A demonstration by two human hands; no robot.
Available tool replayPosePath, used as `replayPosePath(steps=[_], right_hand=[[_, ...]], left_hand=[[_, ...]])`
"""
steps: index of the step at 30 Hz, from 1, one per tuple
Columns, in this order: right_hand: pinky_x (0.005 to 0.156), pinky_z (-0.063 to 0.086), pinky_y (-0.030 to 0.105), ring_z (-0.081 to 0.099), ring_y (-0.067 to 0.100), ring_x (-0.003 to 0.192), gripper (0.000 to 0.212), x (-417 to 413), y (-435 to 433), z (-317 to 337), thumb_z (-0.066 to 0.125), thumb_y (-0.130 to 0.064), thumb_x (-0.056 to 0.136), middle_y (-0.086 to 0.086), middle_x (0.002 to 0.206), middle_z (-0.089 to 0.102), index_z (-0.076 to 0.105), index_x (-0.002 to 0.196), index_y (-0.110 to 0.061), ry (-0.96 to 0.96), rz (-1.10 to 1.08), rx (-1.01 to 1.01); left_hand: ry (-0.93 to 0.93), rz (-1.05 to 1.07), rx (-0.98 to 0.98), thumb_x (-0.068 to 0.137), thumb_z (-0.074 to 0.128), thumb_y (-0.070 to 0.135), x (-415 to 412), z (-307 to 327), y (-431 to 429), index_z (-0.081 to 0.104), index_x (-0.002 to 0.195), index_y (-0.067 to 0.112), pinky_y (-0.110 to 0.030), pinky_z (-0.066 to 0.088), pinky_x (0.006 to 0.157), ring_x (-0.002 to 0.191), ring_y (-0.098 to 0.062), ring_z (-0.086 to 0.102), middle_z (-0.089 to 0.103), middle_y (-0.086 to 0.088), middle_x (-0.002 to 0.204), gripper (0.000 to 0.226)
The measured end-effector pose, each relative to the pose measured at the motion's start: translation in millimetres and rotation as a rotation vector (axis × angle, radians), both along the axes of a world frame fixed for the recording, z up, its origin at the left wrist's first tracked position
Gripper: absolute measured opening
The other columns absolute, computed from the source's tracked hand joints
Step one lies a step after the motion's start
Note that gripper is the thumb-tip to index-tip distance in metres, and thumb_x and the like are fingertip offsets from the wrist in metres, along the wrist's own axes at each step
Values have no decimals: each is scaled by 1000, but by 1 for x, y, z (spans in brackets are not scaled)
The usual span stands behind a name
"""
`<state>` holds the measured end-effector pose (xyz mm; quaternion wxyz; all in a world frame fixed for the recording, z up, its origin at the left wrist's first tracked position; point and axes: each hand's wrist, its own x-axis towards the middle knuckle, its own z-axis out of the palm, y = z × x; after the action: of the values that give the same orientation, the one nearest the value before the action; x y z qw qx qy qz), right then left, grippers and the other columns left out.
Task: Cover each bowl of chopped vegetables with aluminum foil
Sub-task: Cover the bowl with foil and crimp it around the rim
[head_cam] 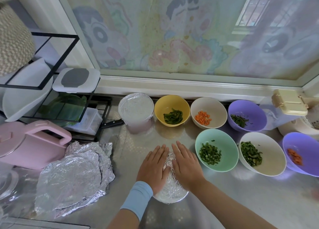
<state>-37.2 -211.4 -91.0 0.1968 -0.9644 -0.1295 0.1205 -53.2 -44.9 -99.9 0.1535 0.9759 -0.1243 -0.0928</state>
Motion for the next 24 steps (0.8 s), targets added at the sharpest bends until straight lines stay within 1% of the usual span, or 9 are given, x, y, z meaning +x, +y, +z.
replayPosePath(steps=[4,7,9,10,12,13,15,20,24], right_hand=[[119,13,36,4,12,150,65,-14,-1,-6,17,-51,96,-10,163,3,9,157,-27,39,-8,-21],[121,11,40,-2,10,150,65,-8,-6,-5,16,-52,97,-13,162,-2,6,157,-29,32,42,-47],[122,11,42,-4,10,150,64,-4,-9,-1,17,-51,97,-12,162,-3,8,157,-28,8,96,-50],[122,9,42,-7,10,149,64,-2,-10,1,19,-50,98,-11,162,-5,7,157,-27,6,121,-45],[123,6,39,-12,9,149,67,2,-15,6,25,-48,98,-9,163,-10,3,157,-24,22,151,-18],[123,6,38,-13,9,149,70,3,-17,10,29,-47,97,-7,163,-13,0,157,-23,26,172,-2],[123,7,37,-15,9,149,81,3,-23,18,38,-49,94,-6,162,-18,-5,156,-22,46,250,6],[116,-12,26,-35,5,140,133,-3,-33,35,59,-82,67,-9,154,-37,-23,151,-21,166,438,-103],[117,-12,30,-38,10,139,153,3,-35,37,72,-81,50,-6,153,-39,-29,149,-24,173,495,-170]], left_hand=[[33,86,18,92,2,47,2,3,-4,15,155,24,-30,4,122,150,-11,8,12,8,162,68],[41,150,31,97,17,42,-4,5,-13,34,150,17,-36,17,121,145,-19,30,31,0,157,61],[-4,167,26,97,27,44,-10,3,-15,37,149,12,-41,19,120,143,-23,33,33,-5,156,61],[-17,146,26,97,30,47,-12,2,-15,32,151,11,-42,15,118,146,-24,27,26,-7,159,65],[16,52,8,93,31,61,-13,5,-10,9,156,12,-41,4,120,151,-21,-2,-3,-6,164,83],[54,-20,13,88,33,69,-11,6,-6,-4,156,15,-40,-2,121,149,-17,-17,-18,-3,162,94],[127,-143,62,76,38,81,-9,14,-1,-18,153,17,-40,-8,121,143,-14,-31,-33,1,157,115],[121,-197,143,55,43,96,-10,17,0,-22,151,14,-40,-11,121,141,-16,-36,-37,-1,155,142],[161,-196,156,51,54,93,-7,18,-1,-24,150,16,-42,-10,121,141,-18,-36,-38,-1,154,148]])
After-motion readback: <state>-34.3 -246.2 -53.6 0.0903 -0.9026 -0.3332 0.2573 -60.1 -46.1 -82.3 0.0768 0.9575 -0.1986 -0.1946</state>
